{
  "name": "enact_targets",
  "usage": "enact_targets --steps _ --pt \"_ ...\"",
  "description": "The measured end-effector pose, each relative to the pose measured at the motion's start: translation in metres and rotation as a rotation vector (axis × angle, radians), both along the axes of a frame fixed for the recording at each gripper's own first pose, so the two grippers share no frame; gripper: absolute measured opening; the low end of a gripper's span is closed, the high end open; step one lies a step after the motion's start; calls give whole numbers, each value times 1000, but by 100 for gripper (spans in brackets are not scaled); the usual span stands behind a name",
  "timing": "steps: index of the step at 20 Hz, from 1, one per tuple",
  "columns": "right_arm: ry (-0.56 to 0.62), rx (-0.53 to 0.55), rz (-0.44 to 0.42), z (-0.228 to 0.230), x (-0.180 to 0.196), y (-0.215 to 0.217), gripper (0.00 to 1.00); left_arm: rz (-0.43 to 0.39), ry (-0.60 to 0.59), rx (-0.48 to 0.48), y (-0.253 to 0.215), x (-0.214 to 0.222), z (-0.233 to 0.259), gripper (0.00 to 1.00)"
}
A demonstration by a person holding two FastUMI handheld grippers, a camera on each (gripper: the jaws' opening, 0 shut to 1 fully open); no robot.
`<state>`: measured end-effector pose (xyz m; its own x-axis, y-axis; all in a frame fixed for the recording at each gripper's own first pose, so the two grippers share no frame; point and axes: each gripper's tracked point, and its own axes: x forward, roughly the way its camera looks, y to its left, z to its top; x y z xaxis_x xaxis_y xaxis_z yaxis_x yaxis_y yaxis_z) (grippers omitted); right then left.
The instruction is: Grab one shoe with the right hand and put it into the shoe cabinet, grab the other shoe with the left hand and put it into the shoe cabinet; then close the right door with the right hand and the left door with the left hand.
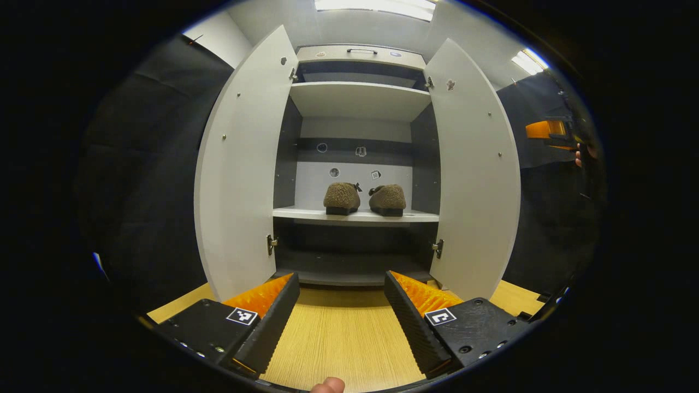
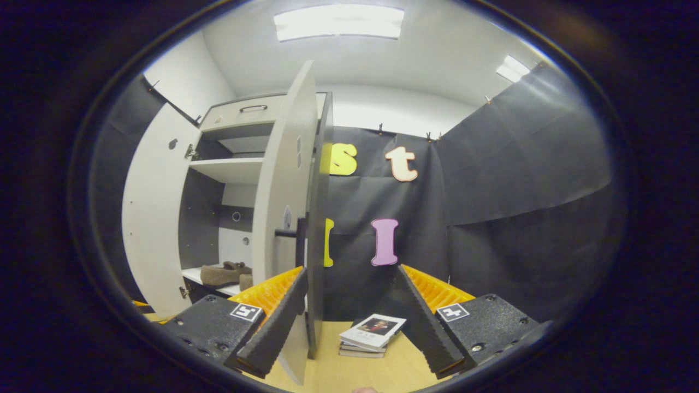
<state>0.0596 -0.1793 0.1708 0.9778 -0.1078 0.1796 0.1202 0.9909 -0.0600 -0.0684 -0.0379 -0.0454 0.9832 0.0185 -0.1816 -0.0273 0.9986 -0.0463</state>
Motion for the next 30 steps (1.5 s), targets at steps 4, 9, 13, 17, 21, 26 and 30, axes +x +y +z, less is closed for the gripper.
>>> enact_targets --steps 4,9,13,17,21,26,30 --pt "-17 -9 2 22 31 -11 100 3 -6 5 2 0 2 95" --pt "23 -46 18 14 51 4 100 11 -3 6 4 1 0 95" --pt "4 -19 42 13 53 13 93 20 5 1 7 1 -3 95" --pt "18 10 81 11 53 23 94 14 3 2 9 3 -2 95" --pt "18 -14 138 10 52 50 91 14 6 4 12 4 -2 95" --pt "10 -49 239 9 62 105 96 32 6 15 22 1 -2 95" --pt "4 -45 312 5 82 150 94 62 6 26 36 -3 -1 95"
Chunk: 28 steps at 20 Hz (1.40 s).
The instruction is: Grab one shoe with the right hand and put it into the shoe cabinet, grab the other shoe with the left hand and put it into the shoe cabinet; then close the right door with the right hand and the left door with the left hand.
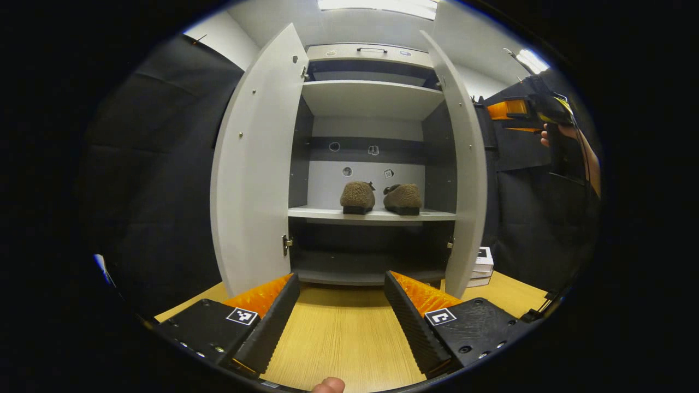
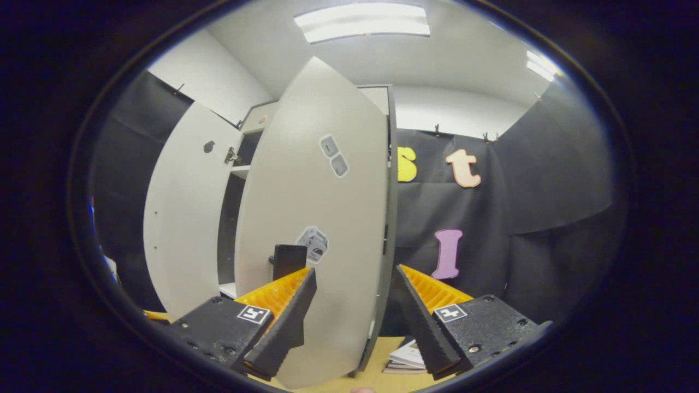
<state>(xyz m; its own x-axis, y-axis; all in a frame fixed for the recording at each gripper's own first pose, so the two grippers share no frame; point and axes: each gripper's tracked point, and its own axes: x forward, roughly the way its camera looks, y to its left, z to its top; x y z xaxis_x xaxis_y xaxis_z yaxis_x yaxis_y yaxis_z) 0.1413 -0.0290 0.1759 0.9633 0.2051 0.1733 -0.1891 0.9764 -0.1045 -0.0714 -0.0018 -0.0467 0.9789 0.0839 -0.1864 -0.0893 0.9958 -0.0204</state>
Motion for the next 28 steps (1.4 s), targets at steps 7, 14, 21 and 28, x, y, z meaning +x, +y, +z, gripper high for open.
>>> enact_targets --steps 7,14,21,28 --pt "30 8 53 -16 45 60 95 67 -6 5 24 -12 3 95" --pt "-59 -11 19 -2 1 49 98 82 -4 -12 31 -12 4 95" --pt "5 9 -44 -71 -59 37 98 24 -11 -26 12 -3 10 95" --pt "233 70 -147 -232 -101 26 98 -22 -16 -56 -7 5 15 95"
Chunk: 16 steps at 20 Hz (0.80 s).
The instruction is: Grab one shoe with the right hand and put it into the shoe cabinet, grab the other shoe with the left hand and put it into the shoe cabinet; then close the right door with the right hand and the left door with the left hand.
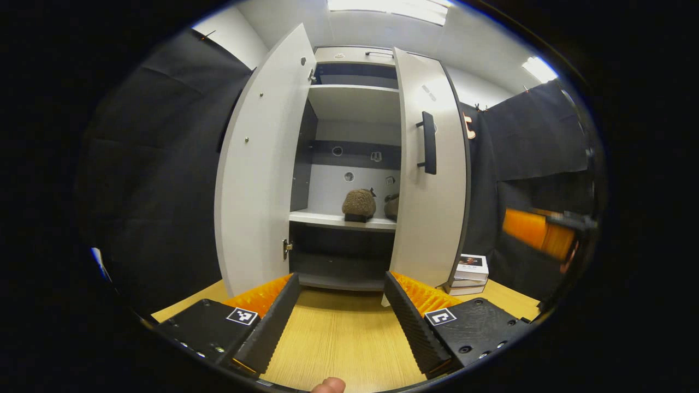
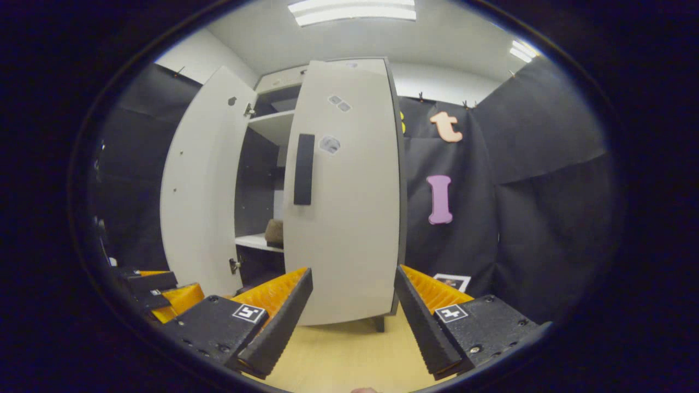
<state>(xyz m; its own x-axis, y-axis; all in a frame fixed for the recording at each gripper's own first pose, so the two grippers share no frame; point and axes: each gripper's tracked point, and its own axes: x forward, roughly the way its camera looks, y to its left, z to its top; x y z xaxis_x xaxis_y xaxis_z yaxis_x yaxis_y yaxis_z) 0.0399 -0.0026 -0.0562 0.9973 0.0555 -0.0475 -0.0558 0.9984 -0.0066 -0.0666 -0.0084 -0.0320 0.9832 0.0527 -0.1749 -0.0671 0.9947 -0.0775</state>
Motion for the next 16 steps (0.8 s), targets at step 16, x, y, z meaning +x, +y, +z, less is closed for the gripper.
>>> enact_targets --steps 16 --pt "92 13 3 -44 -5 3 98 356 -345 22 177 -3 158 95"
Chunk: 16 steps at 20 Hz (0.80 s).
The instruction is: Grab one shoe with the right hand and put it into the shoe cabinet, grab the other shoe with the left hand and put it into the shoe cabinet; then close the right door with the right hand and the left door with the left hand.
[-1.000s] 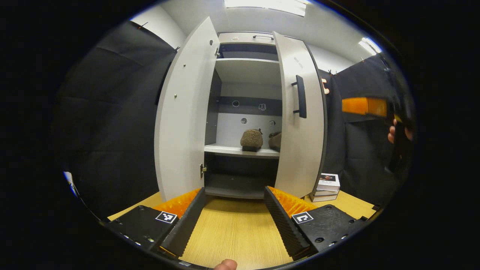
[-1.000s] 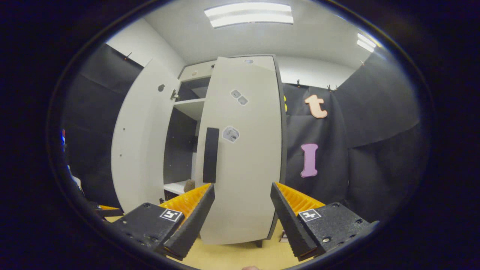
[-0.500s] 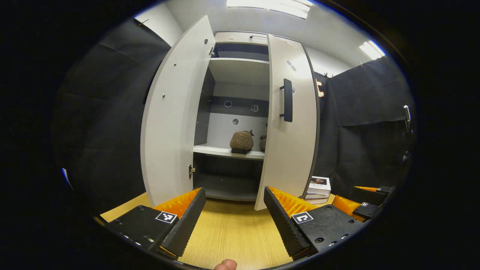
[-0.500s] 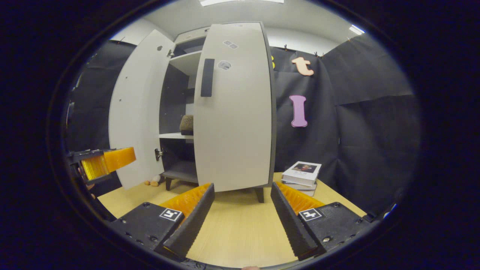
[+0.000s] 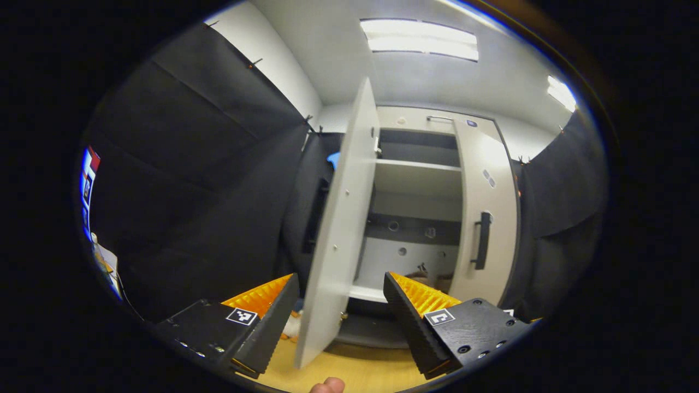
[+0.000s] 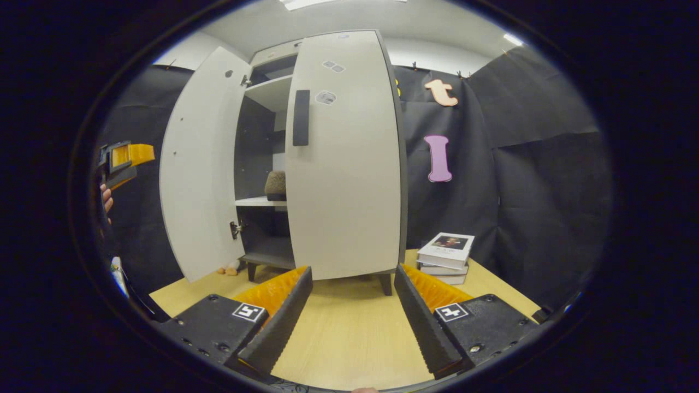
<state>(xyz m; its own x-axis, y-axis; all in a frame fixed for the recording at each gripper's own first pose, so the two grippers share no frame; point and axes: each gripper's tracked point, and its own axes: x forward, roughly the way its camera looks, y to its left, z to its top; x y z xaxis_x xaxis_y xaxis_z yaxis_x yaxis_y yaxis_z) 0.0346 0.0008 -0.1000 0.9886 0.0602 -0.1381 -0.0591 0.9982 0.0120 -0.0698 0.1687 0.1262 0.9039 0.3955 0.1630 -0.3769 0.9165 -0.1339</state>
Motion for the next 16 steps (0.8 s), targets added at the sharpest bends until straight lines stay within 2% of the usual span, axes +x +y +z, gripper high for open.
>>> enact_targets --steps 3,5,10,13,14,16 --pt "-16 -8 13 6 1 2 98 119 -29 39 60 5 17 95" --pt "-23 -5 18 9 -1 4 98 149 -27 49 85 17 19 95" --pt "-34 -24 -4 16 -6 -7 98 133 11 11 126 61 9 95" --pt "-40 -34 -23 18 -6 -15 98 106 57 29 120 84 -3 95" --pt "-38 -37 -27 19 -5 -16 98 112 31 44 123 84 1 95" --pt "-34 -41 -29 18 -4 -16 98 73 26 25 120 84 -1 94"
